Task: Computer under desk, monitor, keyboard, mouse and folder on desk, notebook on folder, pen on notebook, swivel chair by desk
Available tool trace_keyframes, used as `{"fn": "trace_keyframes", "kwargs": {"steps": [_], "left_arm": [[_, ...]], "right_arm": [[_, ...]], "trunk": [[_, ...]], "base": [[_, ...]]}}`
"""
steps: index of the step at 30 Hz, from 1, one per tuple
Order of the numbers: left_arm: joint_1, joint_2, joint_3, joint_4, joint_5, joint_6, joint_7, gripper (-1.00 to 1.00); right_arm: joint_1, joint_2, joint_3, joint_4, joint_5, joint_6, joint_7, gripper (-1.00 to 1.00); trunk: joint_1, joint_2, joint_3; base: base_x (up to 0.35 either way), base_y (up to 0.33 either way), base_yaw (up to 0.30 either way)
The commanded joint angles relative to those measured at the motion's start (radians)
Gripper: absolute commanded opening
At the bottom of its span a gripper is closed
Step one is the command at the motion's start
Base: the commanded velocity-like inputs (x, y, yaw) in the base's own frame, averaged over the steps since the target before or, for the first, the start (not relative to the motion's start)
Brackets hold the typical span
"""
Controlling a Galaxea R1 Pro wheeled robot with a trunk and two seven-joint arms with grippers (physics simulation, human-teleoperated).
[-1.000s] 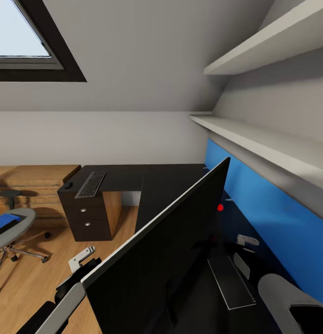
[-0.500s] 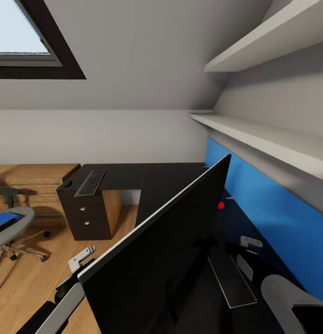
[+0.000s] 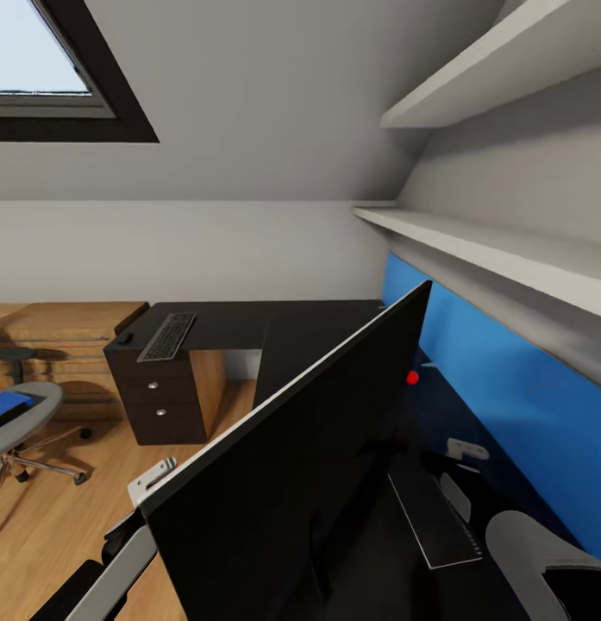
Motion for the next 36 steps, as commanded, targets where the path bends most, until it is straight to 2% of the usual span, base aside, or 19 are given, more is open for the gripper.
{"fn": "trace_keyframes", "kwargs": {"steps": [1,36], "left_arm": [[-0.001,0.001,-0.002,-0.001,0.002,0.005,0.006,1.0],[-0.001,0.001,-0.002,0.0,0.001,0.005,0.006,1.0]], "right_arm": [[0.0,0.0,0.005,-0.003,-0.003,0.007,-0.005,1.0],[0.0,0.004,0.014,-0.006,-0.001,0.007,-0.004,1.0]], "trunk": [[0.004,-0.008,-0.004],[0.134,-0.246,-0.111]], "base": [[0.0,0.0,0.0],[0.0,0.0,0.0]]}}
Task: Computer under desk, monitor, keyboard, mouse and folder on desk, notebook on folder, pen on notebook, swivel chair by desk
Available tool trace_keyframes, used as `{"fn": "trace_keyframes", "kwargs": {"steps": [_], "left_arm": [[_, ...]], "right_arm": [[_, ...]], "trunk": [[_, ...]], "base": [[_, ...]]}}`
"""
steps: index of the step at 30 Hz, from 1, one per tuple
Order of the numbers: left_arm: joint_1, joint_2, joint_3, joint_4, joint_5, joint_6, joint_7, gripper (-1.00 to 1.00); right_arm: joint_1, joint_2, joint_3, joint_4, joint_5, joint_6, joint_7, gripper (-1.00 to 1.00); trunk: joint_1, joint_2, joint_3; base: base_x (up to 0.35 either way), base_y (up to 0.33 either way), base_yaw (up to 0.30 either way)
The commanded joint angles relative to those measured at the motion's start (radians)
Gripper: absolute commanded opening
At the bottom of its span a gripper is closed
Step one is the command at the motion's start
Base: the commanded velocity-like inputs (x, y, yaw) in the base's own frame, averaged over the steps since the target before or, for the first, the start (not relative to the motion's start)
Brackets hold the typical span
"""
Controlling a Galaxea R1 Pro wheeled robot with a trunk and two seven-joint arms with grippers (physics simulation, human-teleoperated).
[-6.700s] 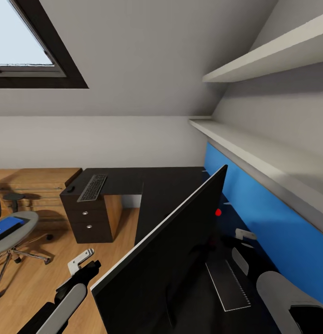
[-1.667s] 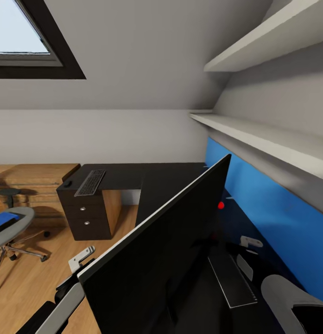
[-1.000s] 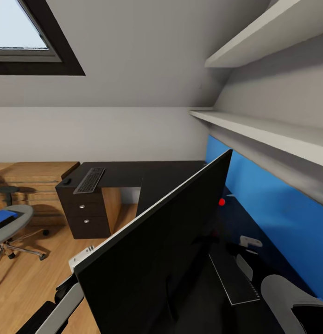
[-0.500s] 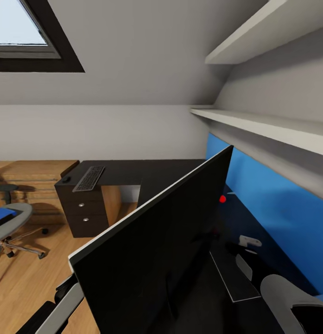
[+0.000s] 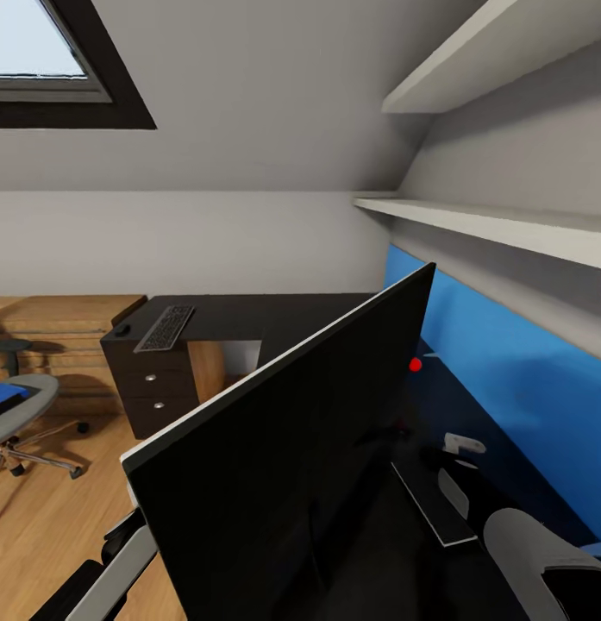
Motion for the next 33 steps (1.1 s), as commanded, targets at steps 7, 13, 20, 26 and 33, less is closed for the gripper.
{"fn": "trace_keyframes", "kwargs": {"steps": [7,13,20,26,33], "left_arm": [[-0.001,0.001,-0.001,-0.001,0.002,0.005,0.006,1.0],[-0.001,0.001,-0.001,-0.001,0.002,0.005,0.006,1.0],[-0.001,0.001,-0.002,-0.001,0.002,0.005,0.006,1.0],[-0.001,0.0,-0.002,-0.001,0.001,0.005,0.006,1.0],[-0.001,0.001,-0.002,0.0,0.001,0.005,0.006,1.0]], "right_arm": [[0.0,-0.001,0.006,0.022,-0.005,0.012,-0.006,1.0],[0.0,-0.001,0.006,0.022,-0.005,0.012,-0.006,1.0],[0.0,-0.001,0.006,0.021,-0.005,0.012,-0.006,1.0],[0.0,-0.001,0.006,0.021,-0.005,0.012,-0.005,1.0],[0.0,-0.001,0.006,0.02,-0.005,0.012,-0.005,1.0]], "trunk": [[0.008,-0.014,-0.008],[0.031,-0.056,-0.026],[0.035,-0.063,-0.029],[0.035,-0.063,-0.029],[0.035,-0.063,-0.029]], "base": [[0.0,0.0,0.0],[0.0,0.0,0.0],[0.0,0.0,0.0],[0.0,0.0,0.0],[-0.015,0.0,0.0]]}}
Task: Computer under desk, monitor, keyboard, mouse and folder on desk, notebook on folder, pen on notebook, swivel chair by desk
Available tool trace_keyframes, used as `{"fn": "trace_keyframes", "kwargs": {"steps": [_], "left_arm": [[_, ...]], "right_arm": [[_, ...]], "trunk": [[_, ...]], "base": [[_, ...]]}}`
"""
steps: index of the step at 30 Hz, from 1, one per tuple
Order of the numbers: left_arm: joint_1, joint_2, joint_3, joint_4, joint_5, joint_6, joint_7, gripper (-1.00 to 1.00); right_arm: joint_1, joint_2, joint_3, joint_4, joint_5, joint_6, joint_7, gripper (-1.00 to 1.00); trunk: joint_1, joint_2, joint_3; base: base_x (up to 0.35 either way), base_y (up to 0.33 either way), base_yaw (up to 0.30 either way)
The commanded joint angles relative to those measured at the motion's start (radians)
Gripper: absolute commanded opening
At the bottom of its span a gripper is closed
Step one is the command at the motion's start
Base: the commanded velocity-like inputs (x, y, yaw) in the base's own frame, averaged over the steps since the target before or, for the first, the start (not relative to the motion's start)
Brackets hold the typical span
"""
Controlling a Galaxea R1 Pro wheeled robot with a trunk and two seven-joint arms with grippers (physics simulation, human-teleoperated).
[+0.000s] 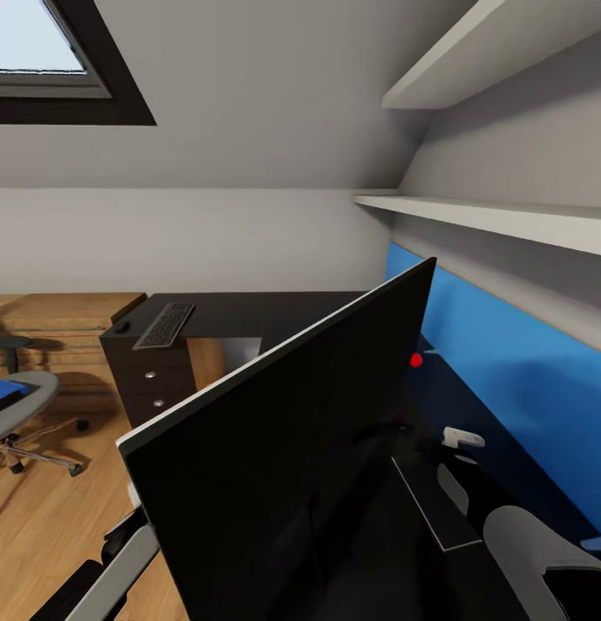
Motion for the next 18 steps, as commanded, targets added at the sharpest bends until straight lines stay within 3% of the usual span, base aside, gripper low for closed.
{"fn": "trace_keyframes", "kwargs": {"steps": [1,6,18], "left_arm": [[-0.001,0.001,-0.002,-0.001,0.002,0.005,0.006,1.0],[-0.001,0.001,-0.002,-0.001,0.001,0.005,0.006,1.0],[-0.001,0.001,-0.002,0.001,0.0,0.006,0.006,1.0]], "right_arm": [[0.0,-0.001,0.006,0.058,-0.006,0.012,-0.005,1.0],[0.0,-0.001,0.007,0.058,-0.006,0.012,-0.005,1.0],[0.0,-0.001,0.008,0.058,-0.006,0.012,-0.005,1.0]], "trunk": [[0.0,-0.001,-0.001],[0.0,-0.001,-0.001],[0.0,-0.001,-0.001]], "base": [[-0.12,0.0,0.0],[-0.216,0.0,0.0],[-0.088,0.0,0.0]]}}
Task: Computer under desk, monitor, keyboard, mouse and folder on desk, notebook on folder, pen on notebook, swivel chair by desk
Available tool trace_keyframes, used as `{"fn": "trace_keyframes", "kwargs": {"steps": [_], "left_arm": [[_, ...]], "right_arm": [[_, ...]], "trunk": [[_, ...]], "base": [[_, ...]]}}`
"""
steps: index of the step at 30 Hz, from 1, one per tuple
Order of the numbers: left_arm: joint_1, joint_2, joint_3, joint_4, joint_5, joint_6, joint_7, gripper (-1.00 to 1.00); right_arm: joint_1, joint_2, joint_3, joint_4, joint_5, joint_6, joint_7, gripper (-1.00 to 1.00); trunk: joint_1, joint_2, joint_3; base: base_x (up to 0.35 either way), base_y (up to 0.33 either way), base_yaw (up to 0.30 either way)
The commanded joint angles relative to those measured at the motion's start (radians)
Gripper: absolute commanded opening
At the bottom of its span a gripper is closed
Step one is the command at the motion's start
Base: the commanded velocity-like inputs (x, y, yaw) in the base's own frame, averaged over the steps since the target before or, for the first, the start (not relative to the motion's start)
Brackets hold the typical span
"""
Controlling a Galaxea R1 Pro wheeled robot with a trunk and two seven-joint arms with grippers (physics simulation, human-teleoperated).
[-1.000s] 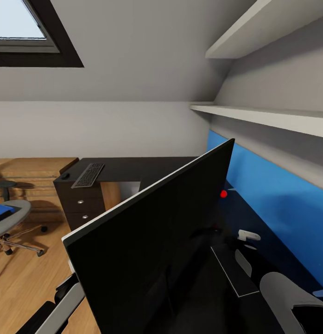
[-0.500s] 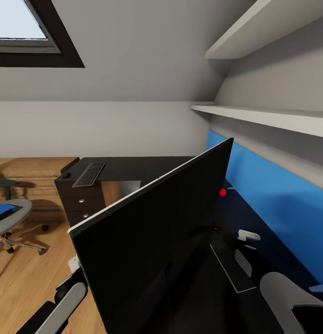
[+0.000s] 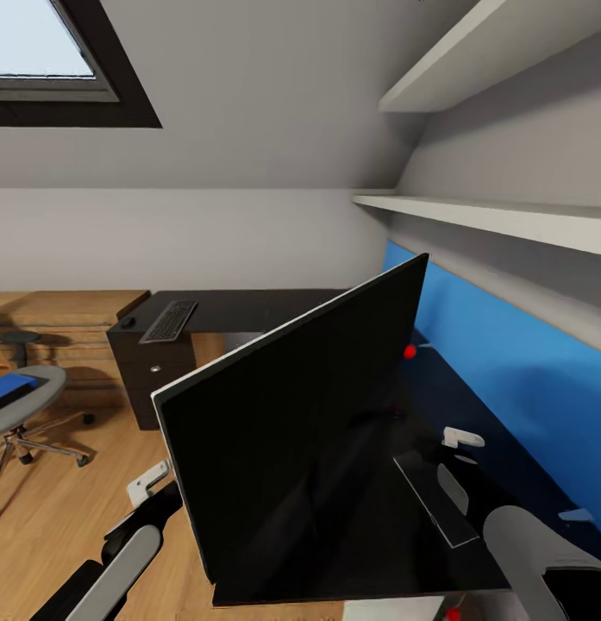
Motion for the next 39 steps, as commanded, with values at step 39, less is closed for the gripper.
{"fn": "trace_keyframes", "kwargs": {"steps": [39], "left_arm": [[-0.001,0.001,-0.002,0.0,0.003,0.004,0.006,1.0]], "right_arm": [[0.0,0.001,0.008,0.056,-0.005,0.012,-0.006,1.0]], "trunk": [[0.0,-0.001,-0.001]], "base": [[-0.11,0.0,0.0]]}}
